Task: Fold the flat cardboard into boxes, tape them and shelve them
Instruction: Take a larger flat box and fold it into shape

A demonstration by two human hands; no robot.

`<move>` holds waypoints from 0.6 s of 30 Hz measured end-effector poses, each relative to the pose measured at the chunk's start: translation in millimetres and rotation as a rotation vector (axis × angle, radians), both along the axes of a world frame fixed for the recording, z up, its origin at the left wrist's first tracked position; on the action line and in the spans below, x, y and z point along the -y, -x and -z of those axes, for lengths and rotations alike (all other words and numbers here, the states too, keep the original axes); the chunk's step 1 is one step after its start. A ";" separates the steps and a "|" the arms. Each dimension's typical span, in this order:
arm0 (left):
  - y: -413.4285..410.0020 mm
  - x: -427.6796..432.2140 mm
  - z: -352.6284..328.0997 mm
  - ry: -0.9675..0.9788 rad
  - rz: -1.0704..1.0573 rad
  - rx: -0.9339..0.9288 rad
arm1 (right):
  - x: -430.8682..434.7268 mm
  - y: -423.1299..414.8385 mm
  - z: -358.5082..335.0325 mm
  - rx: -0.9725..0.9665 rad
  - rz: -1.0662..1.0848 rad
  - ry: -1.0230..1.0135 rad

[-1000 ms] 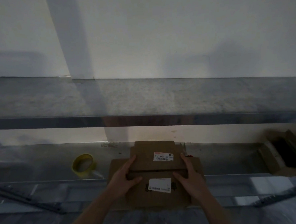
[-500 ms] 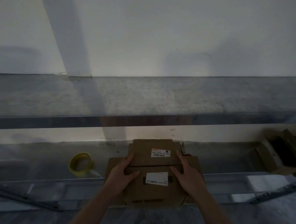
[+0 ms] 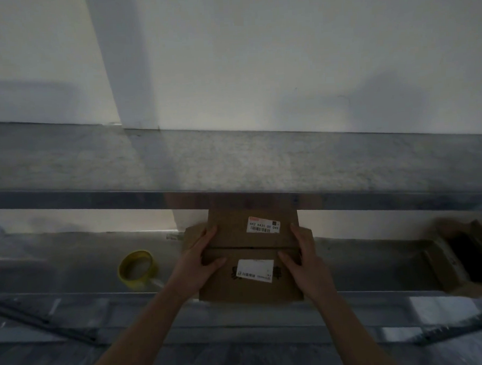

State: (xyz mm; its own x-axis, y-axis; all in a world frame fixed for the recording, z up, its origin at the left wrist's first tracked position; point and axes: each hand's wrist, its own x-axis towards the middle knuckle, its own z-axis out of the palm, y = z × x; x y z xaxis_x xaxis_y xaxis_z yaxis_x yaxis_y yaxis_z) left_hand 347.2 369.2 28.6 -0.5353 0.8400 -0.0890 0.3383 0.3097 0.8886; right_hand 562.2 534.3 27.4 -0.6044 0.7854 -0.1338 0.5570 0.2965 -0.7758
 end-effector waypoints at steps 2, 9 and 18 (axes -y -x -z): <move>3.9 -4.4 -0.1 -0.005 -0.014 0.013 | -5.5 7.2 -2.2 -0.010 -0.007 -0.001; 24.3 -20.6 -5.2 0.035 -0.044 -0.059 | -26.4 25.0 -4.3 -0.049 -0.004 -0.021; 7.0 -7.0 8.5 0.102 -0.006 -0.078 | -5.7 10.2 10.4 -0.104 -0.021 0.060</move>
